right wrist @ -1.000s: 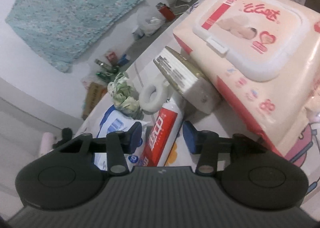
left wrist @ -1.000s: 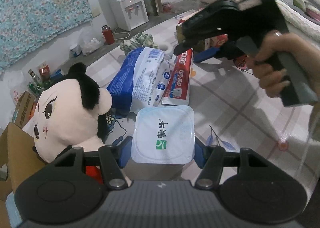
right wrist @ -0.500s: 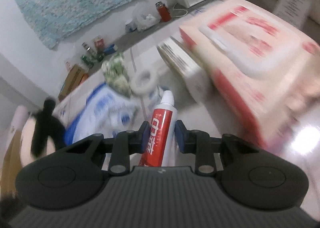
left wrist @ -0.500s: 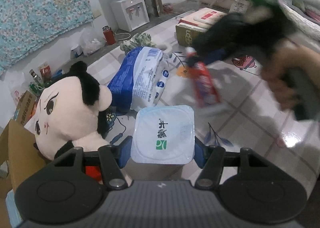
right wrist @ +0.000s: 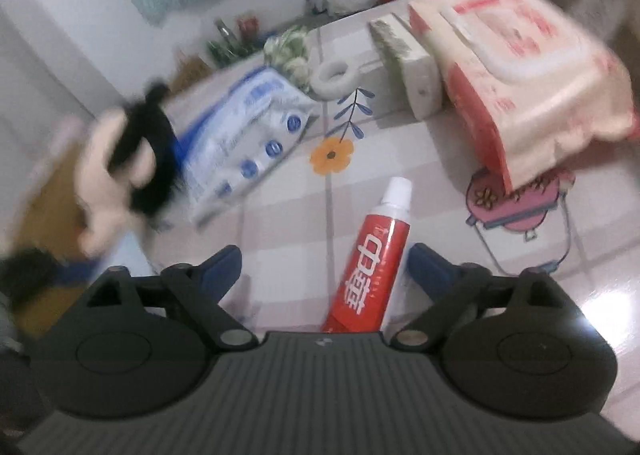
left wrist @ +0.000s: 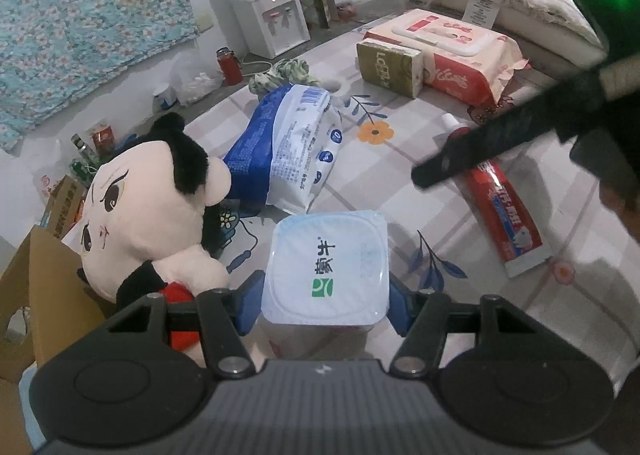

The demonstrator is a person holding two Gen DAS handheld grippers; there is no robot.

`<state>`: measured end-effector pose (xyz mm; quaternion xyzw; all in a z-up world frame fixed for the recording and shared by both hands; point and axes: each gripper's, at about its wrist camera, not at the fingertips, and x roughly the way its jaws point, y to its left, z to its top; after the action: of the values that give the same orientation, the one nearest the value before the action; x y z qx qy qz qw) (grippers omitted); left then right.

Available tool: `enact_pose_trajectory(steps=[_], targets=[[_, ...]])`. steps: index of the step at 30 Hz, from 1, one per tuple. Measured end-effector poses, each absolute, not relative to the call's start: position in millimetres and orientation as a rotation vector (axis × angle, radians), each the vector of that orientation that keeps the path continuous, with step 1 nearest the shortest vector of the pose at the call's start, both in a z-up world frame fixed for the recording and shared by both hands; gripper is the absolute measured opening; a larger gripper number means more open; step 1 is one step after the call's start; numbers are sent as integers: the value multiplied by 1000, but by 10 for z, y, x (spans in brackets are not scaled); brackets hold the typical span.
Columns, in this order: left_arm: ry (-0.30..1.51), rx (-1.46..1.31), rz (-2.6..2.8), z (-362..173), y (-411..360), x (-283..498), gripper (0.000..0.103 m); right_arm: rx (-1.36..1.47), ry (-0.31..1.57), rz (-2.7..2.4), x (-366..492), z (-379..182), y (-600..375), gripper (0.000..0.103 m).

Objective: Organize soft objects
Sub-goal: 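Lift the yogurt cup with the left tool while the right lifts the toothpaste toward the box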

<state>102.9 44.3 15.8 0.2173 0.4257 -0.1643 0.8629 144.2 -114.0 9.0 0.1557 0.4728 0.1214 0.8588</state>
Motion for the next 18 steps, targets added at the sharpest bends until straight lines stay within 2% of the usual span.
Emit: enact_pose_trajectory(steps=[1,2,3,18], targets=[[893,455,-341,157,440,1028,62,236,986,223,1421,106,-1014,43],[892,456,-338,153,432,1027,62,154,966,194,1396,110,-920,28],[890,455,-334,152,430,1019,62,114,947,178,1372,97,-875,25],[882,428,-288,211,488,819,61,859,842,188,853,-136,-1950,24]])
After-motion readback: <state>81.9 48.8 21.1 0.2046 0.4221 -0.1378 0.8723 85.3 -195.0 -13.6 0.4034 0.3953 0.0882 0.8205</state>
